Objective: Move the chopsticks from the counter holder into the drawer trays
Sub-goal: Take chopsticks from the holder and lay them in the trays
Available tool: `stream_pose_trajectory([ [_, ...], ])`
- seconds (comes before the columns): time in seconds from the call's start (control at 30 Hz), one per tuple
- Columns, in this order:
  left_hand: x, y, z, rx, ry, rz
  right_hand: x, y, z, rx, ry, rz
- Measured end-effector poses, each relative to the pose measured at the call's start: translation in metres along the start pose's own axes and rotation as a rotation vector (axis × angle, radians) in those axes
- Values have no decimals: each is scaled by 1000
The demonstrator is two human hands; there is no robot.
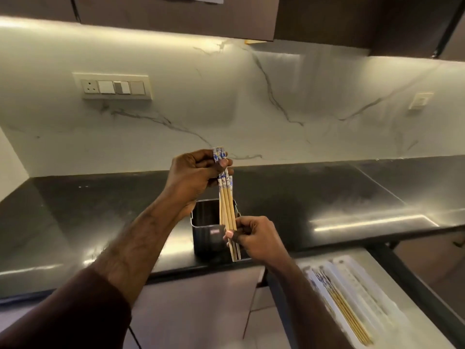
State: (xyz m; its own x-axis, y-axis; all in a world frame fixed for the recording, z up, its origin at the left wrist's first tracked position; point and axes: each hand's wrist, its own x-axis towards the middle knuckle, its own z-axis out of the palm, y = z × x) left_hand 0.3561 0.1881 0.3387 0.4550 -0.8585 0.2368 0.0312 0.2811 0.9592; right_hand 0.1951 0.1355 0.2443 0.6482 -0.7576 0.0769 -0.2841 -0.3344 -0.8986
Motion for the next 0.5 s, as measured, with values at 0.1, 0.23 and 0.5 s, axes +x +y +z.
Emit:
stream_pose_trajectory([
  [0.1, -30, -8, 22, -34, -19, -56, -43, 12, -10, -27, 28, 59],
  [0.23, -65, -12, 72, -27, -78, -116, -98, 27, -44, -90, 97, 130],
  [0.5, -102, -22, 201, -37, -177, -141, -178, 64, -149, -145, 200, 172],
])
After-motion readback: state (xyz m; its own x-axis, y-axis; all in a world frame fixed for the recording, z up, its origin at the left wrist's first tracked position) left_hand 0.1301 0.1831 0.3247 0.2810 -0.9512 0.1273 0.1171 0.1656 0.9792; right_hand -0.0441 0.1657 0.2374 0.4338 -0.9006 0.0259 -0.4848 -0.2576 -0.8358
